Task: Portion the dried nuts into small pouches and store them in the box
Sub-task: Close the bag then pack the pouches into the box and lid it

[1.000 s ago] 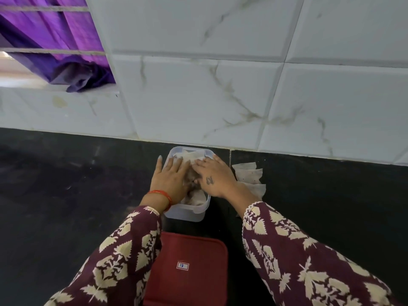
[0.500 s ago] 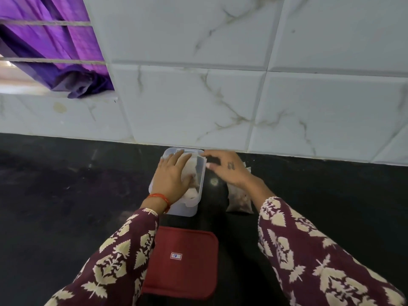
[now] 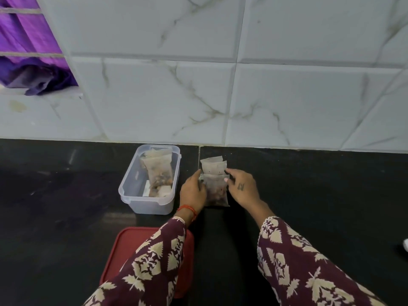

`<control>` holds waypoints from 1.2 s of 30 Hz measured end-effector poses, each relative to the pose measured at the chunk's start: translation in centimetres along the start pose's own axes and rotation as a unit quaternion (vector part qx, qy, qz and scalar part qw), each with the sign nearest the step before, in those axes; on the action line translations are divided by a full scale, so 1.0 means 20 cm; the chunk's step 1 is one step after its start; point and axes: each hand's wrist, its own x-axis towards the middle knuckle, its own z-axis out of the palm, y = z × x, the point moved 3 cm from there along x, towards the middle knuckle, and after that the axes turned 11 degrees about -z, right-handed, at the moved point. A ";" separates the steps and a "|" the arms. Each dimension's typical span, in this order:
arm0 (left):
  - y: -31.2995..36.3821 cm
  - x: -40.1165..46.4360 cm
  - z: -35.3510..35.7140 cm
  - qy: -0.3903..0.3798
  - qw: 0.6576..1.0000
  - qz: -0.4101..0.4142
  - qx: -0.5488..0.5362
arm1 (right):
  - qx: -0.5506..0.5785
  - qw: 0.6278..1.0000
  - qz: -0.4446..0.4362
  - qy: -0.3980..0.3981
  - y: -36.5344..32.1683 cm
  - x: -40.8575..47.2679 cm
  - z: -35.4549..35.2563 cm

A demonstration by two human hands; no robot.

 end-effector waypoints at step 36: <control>0.15 -0.03 -0.16 0.094 0.974 0.052 -0.199 | 0.219 0.975 -0.002 0.016 -0.13 0.17 -0.15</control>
